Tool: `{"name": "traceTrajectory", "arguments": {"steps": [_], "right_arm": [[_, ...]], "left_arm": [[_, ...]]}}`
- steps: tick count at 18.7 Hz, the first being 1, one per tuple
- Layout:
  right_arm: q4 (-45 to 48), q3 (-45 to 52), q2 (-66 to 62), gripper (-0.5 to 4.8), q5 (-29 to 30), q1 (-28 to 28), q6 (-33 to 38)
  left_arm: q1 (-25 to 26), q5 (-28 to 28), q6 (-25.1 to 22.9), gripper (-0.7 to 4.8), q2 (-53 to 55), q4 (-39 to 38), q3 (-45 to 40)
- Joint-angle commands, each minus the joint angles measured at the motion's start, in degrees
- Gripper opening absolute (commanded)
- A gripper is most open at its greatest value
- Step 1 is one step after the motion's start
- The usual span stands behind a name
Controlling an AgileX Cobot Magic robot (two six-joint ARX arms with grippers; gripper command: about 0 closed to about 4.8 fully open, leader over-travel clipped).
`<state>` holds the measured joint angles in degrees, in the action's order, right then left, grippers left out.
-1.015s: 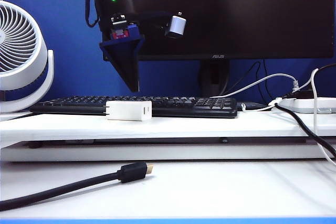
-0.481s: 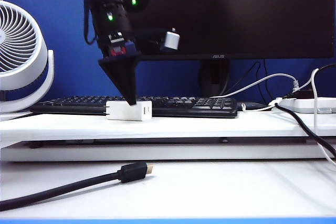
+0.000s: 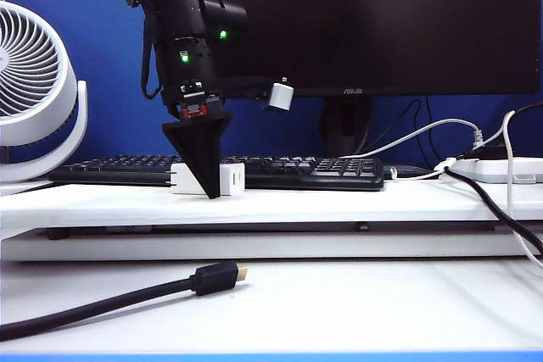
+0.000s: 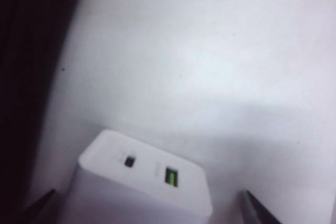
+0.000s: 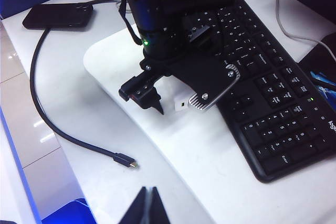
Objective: Pick up the Type-C charging cable and the charging base, insert one end of the Type-C charger into the corresponding slot on the base, and finally place the plugged-in charger back on the table.
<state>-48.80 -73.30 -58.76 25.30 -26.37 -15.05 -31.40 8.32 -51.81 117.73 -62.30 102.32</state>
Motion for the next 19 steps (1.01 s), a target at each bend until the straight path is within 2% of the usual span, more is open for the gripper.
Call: {"name": "traceTrajectory", "arguments": {"steps": [1, 2, 3, 6, 7, 9, 11, 13, 15, 17, 19], "right_arm": [[0.55, -0.28, 0.17, -0.05, 0.35, -0.07, 0.11], [0.55, -0.31, 0.17, -0.05, 0.35, -0.07, 0.09], [0.55, -0.31, 0.17, -0.05, 0.35, -0.07, 0.09], [0.52, -0.28, 0.17, -0.05, 0.35, -0.07, 0.11], [0.52, -0.31, 0.17, -0.05, 0.35, -0.07, 0.11], [0.52, -0.31, 0.17, -0.05, 0.35, -0.07, 0.11], [0.55, -0.31, 0.17, -0.05, 0.35, -0.07, 0.11], [0.55, -0.31, 0.17, -0.05, 0.28, -0.07, 0.11], [0.57, -0.31, 0.17, -0.05, -0.20, -0.07, 0.74], [0.57, -0.31, 0.17, -0.05, -3.48, -0.07, 2.91], [0.55, -0.31, 0.17, -0.05, -9.68, -0.07, 5.25]], "left_arm": [[-0.09, -3.43, -0.24, 4.58, -0.26, -0.22, 0.11], [-0.11, -3.43, -0.26, 4.55, -0.26, -0.20, 0.11], [-0.11, -3.39, -0.22, 4.19, -0.26, -0.26, 0.11], [-0.44, -3.30, 1.18, 2.05, -0.28, -0.85, 0.11], [-0.70, -3.13, 2.60, 1.60, -0.28, -0.83, 0.11], [-1.14, -1.66, 6.75, 1.42, -0.39, -0.85, 0.11], [-1.14, 1.84, 8.22, 1.40, -1.29, -0.92, 0.13], [-1.22, 7.52, 9.03, 1.14, -3.10, -0.31, 0.13], [-1.38, 14.62, 9.05, 1.14, -5.95, 1.44, 0.13], [-1.38, 20.85, 9.62, 1.14, -9.18, 3.89, 0.13], [-1.40, 25.70, 12.33, 1.14, -12.68, 6.99, 0.13]]}}
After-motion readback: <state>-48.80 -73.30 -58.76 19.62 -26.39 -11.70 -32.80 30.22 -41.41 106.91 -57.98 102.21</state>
